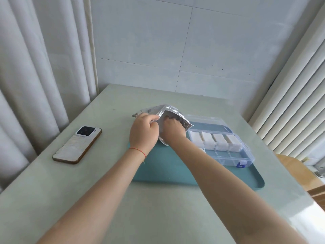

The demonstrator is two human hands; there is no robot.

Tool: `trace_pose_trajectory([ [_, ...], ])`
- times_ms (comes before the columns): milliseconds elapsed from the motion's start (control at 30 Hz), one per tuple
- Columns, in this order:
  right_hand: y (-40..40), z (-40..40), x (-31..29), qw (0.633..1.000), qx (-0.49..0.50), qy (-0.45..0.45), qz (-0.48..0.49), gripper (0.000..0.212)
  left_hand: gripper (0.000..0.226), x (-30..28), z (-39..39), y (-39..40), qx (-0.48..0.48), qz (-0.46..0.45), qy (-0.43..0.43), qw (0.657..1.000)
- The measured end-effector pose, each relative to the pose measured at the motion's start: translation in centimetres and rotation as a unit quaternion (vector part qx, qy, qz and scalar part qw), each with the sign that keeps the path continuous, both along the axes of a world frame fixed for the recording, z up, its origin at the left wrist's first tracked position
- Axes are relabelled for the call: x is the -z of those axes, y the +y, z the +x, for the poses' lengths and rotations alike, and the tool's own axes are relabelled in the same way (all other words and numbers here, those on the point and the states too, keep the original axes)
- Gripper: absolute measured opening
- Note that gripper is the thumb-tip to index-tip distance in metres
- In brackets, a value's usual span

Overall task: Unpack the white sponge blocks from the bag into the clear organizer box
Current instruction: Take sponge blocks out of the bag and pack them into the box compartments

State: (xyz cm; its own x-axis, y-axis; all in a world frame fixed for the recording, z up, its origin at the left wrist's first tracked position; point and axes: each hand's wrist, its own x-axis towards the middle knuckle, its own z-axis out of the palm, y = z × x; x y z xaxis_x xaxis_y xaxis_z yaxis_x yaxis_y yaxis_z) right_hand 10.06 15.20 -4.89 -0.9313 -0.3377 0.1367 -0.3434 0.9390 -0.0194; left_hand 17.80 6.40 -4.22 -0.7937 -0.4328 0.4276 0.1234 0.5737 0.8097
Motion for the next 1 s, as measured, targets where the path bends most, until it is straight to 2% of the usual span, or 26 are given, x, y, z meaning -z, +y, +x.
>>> trace_pose_trajectory([
  [333,-0.1,0.4,0.3,0.997,-0.031,0.060,-0.034,0.039,0.037,-0.1,0.0,0.3,-0.001,0.020,0.000,1.000],
  [567,1.2,0.6,-0.5,0.997,-0.028,0.042,-0.056,0.037,0.038,-0.1,0.2,0.4,0.002,0.020,-0.002,1.000],
  [733,3.3,1.1,-1.1,0.983,-0.031,0.013,-0.182,0.021,0.036,-0.1,0.2,0.6,0.002,0.010,-0.006,1.000],
  [833,5.1,1.9,-2.1,0.963,-0.019,-0.047,-0.264,0.030,0.036,0.0,0.1,0.8,-0.001,-0.001,-0.011,1.000],
  [900,6.4,2.3,-2.8,0.932,0.006,-0.126,-0.339,0.036,0.036,0.2,0.1,1.1,-0.009,-0.018,-0.013,1.000],
  [1000,8.5,2.6,-3.8,0.895,0.027,-0.222,-0.387,0.023,0.031,0.2,0.4,2.0,-0.043,-0.060,0.001,0.997],
])
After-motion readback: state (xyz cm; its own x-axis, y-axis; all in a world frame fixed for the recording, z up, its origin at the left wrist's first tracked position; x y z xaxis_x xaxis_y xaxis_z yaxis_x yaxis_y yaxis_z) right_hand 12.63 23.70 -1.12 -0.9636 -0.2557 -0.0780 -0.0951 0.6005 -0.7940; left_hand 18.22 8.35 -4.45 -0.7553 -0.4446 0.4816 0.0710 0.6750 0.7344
